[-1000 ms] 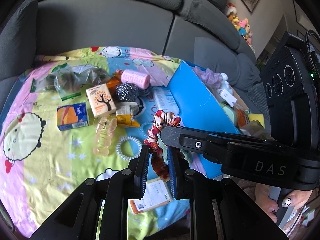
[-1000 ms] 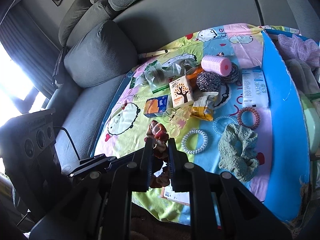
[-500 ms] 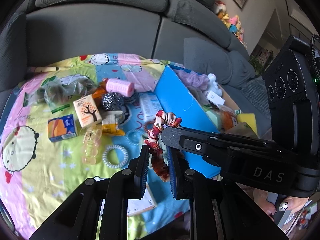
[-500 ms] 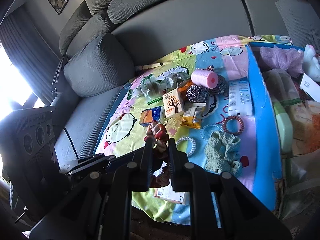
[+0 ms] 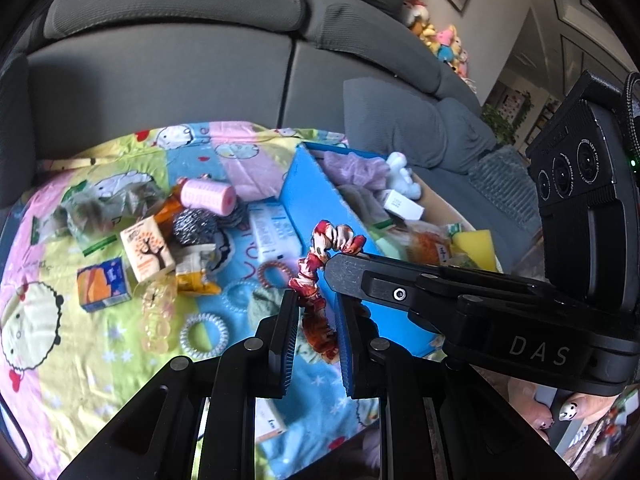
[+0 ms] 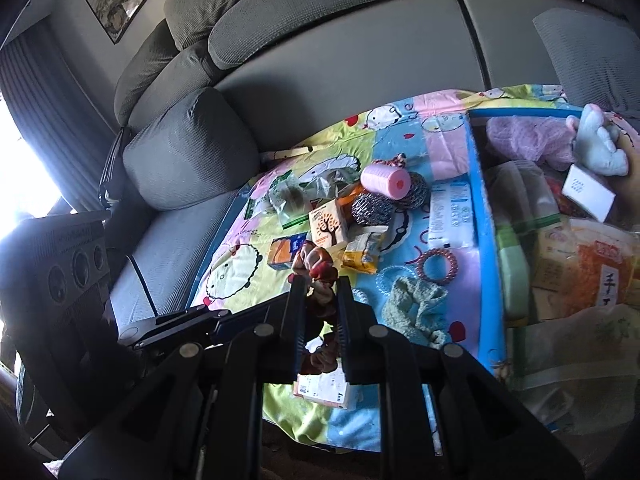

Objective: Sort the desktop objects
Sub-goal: 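Carry the held scrunchie with both tools toward the cardboard box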

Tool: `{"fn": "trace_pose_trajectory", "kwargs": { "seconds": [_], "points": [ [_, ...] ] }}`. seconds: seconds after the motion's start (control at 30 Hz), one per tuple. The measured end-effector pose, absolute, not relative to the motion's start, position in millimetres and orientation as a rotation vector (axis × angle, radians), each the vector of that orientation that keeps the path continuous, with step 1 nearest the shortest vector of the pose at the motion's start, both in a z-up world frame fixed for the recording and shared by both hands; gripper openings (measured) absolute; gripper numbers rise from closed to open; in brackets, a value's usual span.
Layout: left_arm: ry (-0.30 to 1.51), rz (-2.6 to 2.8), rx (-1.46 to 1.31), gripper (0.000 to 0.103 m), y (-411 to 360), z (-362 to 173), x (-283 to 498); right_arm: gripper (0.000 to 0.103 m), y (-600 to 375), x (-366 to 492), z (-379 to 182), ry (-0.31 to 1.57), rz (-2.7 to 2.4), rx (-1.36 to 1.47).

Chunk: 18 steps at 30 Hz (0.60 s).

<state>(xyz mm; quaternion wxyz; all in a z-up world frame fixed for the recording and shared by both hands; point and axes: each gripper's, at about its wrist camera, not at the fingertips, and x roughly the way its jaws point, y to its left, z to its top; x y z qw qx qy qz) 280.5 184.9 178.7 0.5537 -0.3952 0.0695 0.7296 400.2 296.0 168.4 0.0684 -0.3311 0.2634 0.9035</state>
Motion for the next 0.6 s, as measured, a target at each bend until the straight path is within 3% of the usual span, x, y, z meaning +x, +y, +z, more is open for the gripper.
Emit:
{"fn": "trace_pose_trajectory", "kwargs": {
  "seconds": [0.6],
  "points": [
    [0.169,1.674,-0.882,0.018,218.7,195.0,295.6,0.015,321.7,423.1,188.2,0.765,2.693,-0.914]
  ]
}}
